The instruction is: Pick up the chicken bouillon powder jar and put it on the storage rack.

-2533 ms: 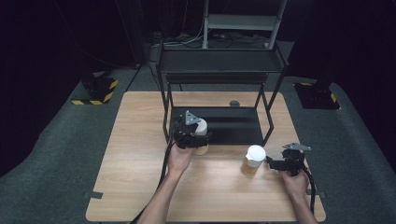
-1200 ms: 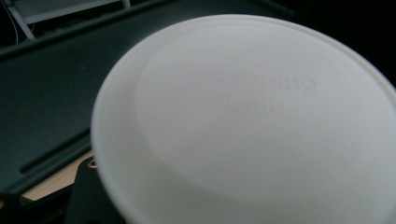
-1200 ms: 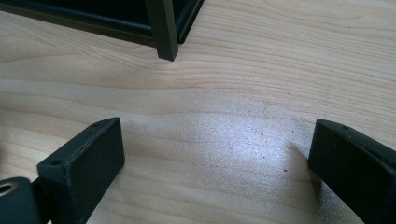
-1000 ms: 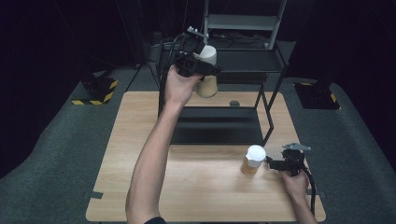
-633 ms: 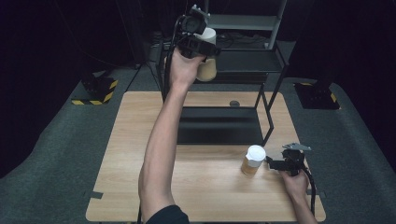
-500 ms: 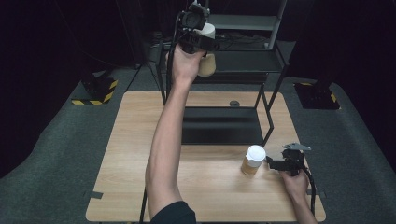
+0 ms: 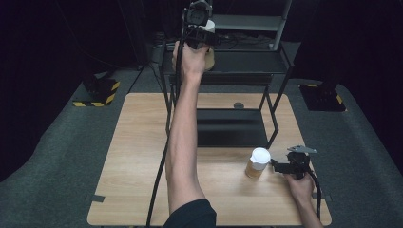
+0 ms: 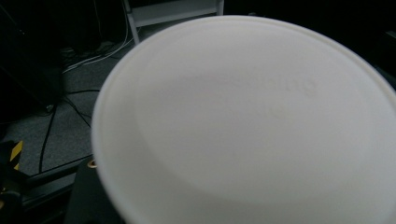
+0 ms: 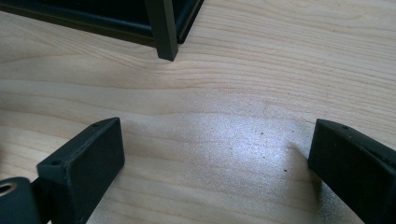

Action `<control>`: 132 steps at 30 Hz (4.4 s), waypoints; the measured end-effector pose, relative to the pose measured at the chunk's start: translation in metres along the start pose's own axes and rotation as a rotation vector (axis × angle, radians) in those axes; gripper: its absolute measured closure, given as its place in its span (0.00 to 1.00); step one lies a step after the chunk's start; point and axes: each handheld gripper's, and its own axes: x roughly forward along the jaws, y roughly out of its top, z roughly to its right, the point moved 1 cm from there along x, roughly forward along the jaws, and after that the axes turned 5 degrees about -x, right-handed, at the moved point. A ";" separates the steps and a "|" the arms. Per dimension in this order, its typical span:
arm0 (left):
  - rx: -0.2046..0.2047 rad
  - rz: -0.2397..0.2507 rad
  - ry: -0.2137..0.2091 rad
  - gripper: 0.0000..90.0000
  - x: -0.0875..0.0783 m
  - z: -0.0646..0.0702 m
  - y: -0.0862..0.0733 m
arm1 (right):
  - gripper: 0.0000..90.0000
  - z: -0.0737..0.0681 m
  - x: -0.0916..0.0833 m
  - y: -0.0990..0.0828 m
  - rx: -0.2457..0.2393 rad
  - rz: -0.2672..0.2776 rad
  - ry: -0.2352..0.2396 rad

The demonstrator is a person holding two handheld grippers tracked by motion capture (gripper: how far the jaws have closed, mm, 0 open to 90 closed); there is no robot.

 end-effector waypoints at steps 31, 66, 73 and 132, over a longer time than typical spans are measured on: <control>0.055 0.052 -0.033 0.13 -0.008 -0.007 -0.023 | 0.03 0.000 0.000 0.000 -0.001 -0.001 0.000; 0.070 0.052 -0.111 0.09 -0.045 -0.028 -0.102 | 0.03 0.000 0.000 0.000 0.000 -0.002 -0.001; 0.097 0.039 -0.121 0.09 -0.044 -0.025 -0.121 | 0.03 0.000 0.000 0.000 -0.001 -0.001 -0.001; 0.066 -0.066 -0.182 0.09 0.011 -0.035 -0.251 | 0.03 0.000 0.000 0.000 0.001 -0.001 -0.002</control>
